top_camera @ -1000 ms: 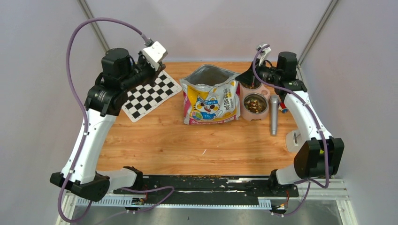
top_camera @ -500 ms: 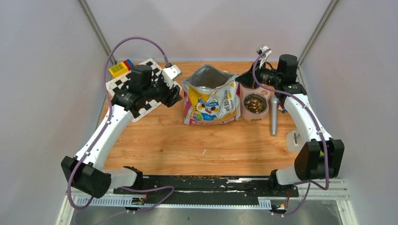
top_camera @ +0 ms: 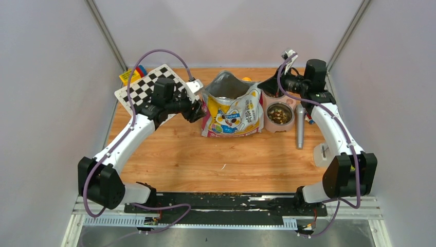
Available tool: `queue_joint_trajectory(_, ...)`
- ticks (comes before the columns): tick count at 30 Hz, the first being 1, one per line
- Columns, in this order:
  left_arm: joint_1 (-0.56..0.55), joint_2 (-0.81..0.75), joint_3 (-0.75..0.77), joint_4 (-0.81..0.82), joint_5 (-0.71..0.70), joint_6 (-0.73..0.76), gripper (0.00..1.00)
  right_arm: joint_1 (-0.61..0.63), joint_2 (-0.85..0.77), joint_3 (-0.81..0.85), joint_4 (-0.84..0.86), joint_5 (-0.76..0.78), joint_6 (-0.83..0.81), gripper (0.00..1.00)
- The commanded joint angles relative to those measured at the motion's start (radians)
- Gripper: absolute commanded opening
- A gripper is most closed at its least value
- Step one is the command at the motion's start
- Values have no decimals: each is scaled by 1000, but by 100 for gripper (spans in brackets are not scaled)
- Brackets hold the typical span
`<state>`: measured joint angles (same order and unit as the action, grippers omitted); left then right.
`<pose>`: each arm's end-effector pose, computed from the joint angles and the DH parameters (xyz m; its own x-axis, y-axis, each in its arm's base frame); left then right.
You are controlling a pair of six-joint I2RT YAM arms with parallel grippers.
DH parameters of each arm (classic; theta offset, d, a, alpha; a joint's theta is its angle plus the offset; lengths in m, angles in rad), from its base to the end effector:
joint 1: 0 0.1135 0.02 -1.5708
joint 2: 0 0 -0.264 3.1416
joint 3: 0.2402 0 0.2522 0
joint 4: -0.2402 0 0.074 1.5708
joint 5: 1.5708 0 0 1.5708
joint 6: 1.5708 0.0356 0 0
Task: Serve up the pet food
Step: Close the pet food bag at the center of the board.
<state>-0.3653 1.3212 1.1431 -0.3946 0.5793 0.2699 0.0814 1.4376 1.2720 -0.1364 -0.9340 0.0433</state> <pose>0.2674 -0.1231 0.3287 -0.2935 0.3512 -0.8891 0.8373 0.5433 -0.0618 0.3239 0.0551 0.3657 -0.3314 -0.0012 -0.9435 -0.7998 0.5308 0.2802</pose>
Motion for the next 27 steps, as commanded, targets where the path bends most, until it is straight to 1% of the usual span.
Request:
queue_joint_trajectory(1,-5,5,-59,149,75,-19,64,0,-12,52,141,-18,44,0)
queue_joint_trajectory(4,-23,-19,-123,215,79,-11,67,0,1,58,141,-6,46,0)
queue_joint_trajectory(6,-38,-47,-187,288,65,-8,70,1,9,61,126,0,46,0)
queue_joint_trajectory(9,-49,-91,-309,471,31,-14,71,0,20,61,110,1,54,0)
queue_joint_trajectory(14,-50,-99,-432,677,-22,-48,76,0,36,52,113,-2,63,0)
queue_joint_trajectory(15,-51,-100,-444,736,-28,-51,76,1,38,50,114,-4,65,0)
queue_joint_trajectory(19,-52,-96,-483,861,-44,-61,78,1,44,41,122,-12,70,0)
queue_joint_trajectory(24,-57,-86,-479,943,-76,-76,79,0,38,32,127,-26,69,0)
queue_joint_trajectory(27,-64,-68,-460,958,-73,-80,77,0,31,29,127,-33,69,0)
